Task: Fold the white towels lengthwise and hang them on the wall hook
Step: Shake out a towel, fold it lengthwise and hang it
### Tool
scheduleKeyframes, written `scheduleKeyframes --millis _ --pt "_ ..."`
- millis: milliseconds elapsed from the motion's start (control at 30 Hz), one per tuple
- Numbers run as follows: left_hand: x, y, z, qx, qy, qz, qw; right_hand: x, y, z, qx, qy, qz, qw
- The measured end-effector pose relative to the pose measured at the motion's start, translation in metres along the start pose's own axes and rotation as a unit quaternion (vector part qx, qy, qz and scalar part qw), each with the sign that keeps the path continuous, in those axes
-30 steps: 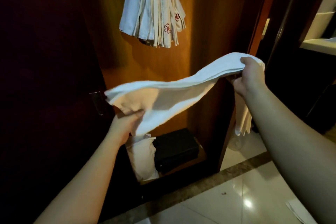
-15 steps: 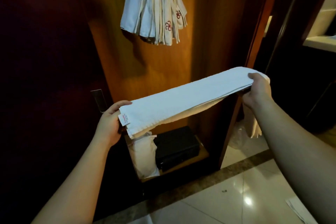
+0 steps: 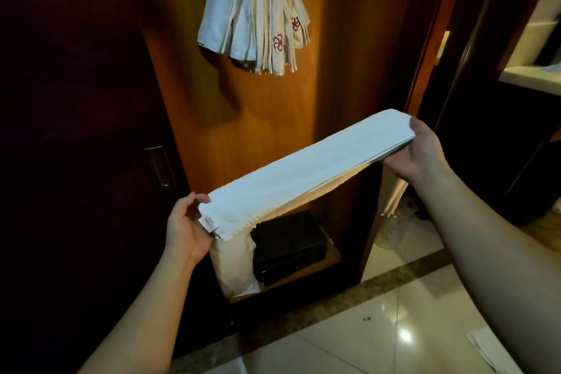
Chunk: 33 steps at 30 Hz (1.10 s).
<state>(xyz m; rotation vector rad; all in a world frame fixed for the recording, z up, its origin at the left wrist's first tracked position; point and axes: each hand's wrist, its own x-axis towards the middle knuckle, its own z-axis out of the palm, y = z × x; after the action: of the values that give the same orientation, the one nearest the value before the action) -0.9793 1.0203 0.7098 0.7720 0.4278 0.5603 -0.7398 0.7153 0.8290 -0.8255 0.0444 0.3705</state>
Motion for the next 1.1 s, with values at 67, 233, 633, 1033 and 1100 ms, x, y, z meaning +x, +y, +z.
scheduleKeyframes --millis 67,233,633,1033,1100 --pt "0.002 -0.007 0.000 0.040 0.018 -0.016 0.999 -0.004 -0.005 0.004 0.000 -0.012 0.001 1.000" --pt "-0.003 -0.031 0.010 0.149 0.051 -0.078 0.984 -0.015 -0.013 0.022 0.000 -0.020 -0.003 1.000" --pt "-0.019 -0.076 0.062 0.350 0.056 -0.054 0.934 -0.049 0.009 0.093 -0.146 -0.043 -0.050 0.987" --pt "-0.077 -0.082 0.190 0.270 -0.217 -0.035 0.937 -0.081 0.022 0.151 -0.361 -0.062 -0.107 0.924" --pt "-0.069 -0.080 0.197 0.259 -0.170 0.020 0.951 -0.086 0.013 0.156 -0.311 -0.069 -0.114 0.941"
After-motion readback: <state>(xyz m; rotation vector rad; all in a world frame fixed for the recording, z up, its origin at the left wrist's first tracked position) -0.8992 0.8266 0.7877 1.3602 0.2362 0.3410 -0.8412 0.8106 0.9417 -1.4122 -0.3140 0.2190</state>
